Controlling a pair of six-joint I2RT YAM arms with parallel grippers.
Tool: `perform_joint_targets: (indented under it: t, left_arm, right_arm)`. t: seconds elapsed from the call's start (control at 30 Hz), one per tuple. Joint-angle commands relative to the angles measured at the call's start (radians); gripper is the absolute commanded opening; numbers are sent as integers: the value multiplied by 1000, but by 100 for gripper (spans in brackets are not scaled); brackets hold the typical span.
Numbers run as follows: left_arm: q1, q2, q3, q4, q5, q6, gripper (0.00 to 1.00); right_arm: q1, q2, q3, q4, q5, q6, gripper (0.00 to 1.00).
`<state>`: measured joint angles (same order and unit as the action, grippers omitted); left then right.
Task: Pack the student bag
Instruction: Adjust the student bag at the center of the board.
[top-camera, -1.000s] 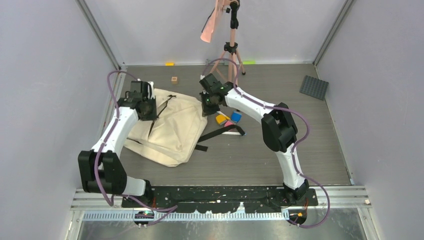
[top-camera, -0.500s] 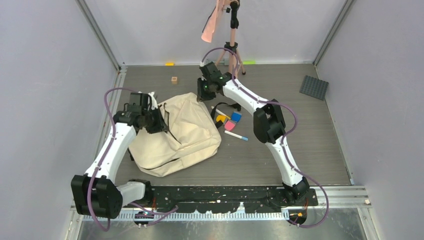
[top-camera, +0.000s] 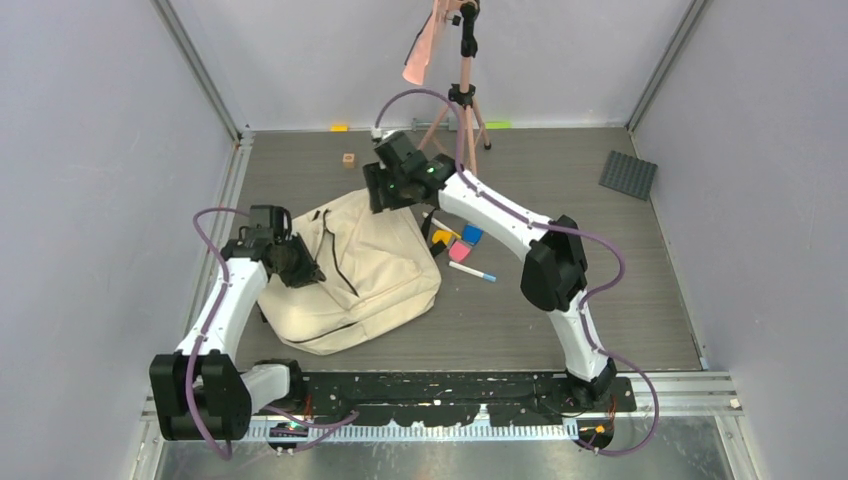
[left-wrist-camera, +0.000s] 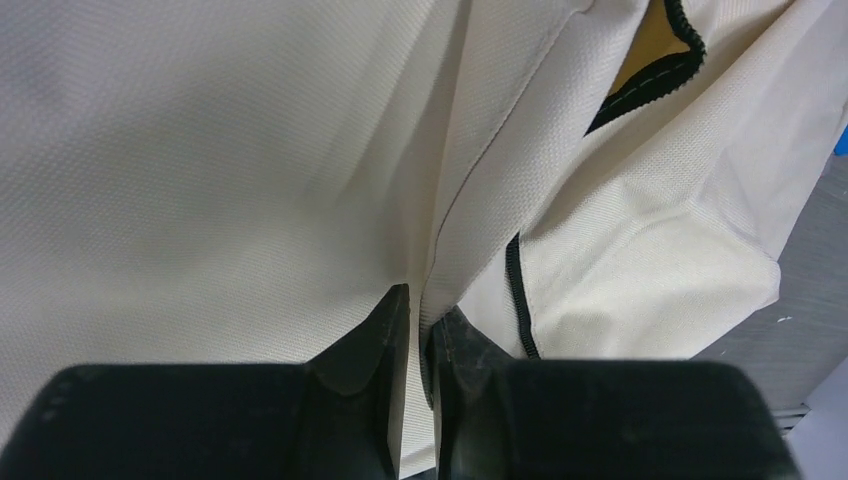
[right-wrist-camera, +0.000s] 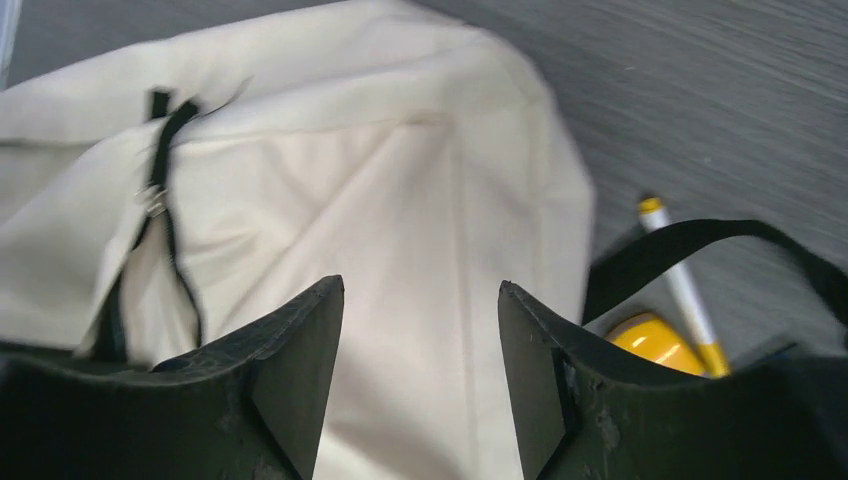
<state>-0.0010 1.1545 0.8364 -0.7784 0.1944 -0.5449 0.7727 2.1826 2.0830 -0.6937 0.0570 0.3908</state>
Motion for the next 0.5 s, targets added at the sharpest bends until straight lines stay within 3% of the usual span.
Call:
perform_joint_targets:
  t: [0.0,0.23,0.47]
  left_arm:
    - [33,-58,-30,-9,-49,-33,16]
    - [41,-146,-101,25,-58,-48,16]
    - [41,-158,-141,60,-5,-51,3]
  right_arm:
    - [134,-80,10,-16,86,-29,64]
    - [264,-71,-14,-19,68,-37,62]
    - [359,-93,-108,-11,107,-96,62]
